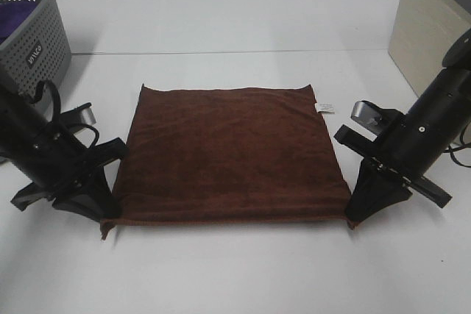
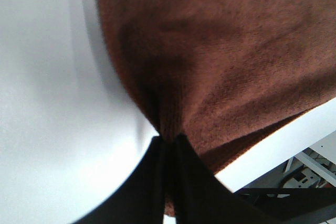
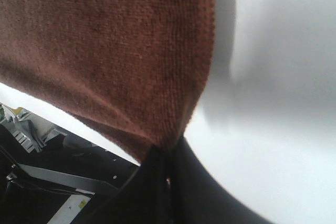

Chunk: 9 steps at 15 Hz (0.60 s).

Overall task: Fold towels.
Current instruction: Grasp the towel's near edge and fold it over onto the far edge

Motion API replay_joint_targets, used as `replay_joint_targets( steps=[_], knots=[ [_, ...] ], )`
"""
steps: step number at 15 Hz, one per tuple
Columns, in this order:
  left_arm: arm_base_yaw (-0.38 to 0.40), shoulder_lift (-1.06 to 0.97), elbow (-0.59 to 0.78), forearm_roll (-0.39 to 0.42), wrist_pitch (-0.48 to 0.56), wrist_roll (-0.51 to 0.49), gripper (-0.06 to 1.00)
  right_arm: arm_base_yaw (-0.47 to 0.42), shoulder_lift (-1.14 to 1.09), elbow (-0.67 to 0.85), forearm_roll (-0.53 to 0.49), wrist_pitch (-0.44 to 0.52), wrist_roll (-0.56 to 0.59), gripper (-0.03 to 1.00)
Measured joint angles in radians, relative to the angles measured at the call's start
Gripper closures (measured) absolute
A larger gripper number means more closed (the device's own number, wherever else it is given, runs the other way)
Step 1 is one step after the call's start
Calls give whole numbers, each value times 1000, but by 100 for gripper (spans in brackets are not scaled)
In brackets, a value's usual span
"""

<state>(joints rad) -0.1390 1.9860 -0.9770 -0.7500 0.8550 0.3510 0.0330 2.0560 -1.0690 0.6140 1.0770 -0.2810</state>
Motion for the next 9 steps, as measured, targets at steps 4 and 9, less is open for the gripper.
replay_joint_targets(
  steps=[4, 9],
  knots=[
    [0, -33, -156, 25, -59, -17, 93, 0, 0, -227, -17, 3, 9, 95],
    [0, -1, -351, 41, -171, -44, 93, 0, 101, -616, -29, 51, 13, 95]
  ],
)
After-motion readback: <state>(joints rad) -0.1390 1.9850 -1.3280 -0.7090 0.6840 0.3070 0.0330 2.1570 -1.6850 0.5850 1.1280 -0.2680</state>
